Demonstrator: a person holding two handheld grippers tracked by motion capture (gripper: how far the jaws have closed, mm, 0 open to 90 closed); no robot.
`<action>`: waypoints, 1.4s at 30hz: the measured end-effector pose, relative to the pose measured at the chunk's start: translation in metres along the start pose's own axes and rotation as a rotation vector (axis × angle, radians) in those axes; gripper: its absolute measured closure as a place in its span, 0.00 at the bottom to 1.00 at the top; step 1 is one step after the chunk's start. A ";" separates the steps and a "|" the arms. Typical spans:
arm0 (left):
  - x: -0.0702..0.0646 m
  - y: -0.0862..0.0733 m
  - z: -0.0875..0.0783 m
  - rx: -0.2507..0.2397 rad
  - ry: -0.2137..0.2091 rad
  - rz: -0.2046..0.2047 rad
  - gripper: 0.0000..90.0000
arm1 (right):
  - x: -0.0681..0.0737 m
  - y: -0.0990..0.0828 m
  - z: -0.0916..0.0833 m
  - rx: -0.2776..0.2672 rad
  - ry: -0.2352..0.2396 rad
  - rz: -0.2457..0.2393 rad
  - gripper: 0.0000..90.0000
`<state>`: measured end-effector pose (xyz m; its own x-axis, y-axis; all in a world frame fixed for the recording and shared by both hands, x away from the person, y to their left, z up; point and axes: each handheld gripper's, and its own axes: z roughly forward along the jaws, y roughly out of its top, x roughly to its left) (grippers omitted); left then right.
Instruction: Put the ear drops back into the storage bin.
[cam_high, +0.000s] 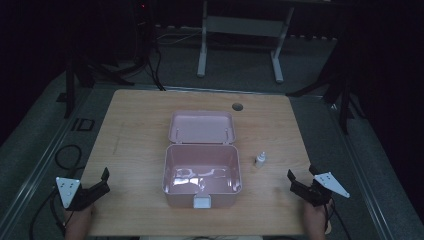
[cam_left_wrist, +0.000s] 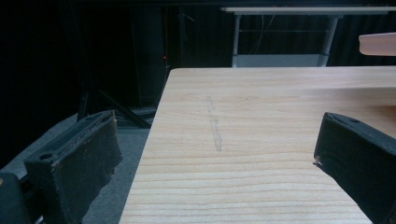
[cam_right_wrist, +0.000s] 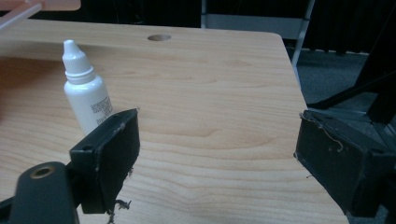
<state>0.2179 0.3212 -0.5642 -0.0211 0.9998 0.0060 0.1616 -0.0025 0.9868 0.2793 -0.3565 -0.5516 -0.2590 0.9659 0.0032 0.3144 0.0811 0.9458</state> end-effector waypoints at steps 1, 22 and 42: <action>0.000 0.000 0.000 0.001 -0.001 -0.001 0.01 | 0.000 0.000 0.000 0.004 0.001 -0.001 0.15; -0.001 0.000 0.000 0.005 -0.015 0.002 0.01 | -0.007 0.007 0.012 0.392 0.253 -0.063 0.13; 0.000 0.000 0.000 0.006 -0.021 -0.003 0.01 | 0.015 0.047 0.011 0.956 0.380 -0.382 0.13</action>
<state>0.2178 0.3209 -0.5639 -0.0012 1.0000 0.0000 0.1674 0.0002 0.9859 0.3008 -0.3359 -0.5106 -0.7027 0.7112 0.0185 0.6895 0.6744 0.2640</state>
